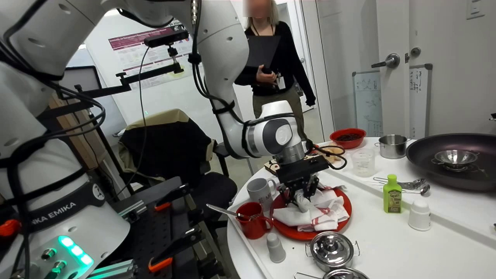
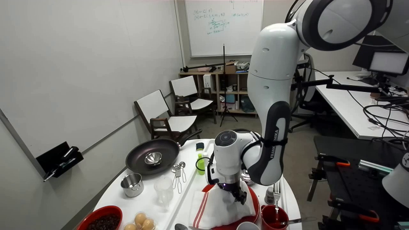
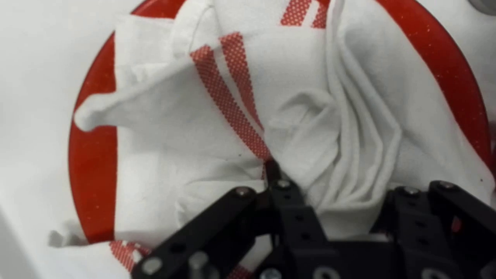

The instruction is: Use the white towel to wipe the pan

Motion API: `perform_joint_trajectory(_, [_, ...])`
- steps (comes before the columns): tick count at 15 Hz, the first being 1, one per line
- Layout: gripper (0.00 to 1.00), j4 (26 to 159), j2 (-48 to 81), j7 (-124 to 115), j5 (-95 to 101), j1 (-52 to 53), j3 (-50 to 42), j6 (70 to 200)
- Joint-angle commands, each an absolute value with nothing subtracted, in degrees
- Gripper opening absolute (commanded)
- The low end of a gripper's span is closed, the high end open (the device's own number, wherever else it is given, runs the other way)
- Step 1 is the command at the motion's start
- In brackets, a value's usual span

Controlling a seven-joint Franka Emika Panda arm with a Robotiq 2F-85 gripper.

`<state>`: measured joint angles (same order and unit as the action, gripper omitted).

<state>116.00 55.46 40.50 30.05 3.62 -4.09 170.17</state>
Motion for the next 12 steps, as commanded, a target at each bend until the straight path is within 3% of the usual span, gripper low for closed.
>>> perform_joint_trajectory(1, [0.06,113.91,54.21,38.99,28.47,0.20,-3.83,169.13])
perform_joint_trajectory(12, [0.06,116.94,46.36,37.45,23.20,-11.84,3.21,170.37])
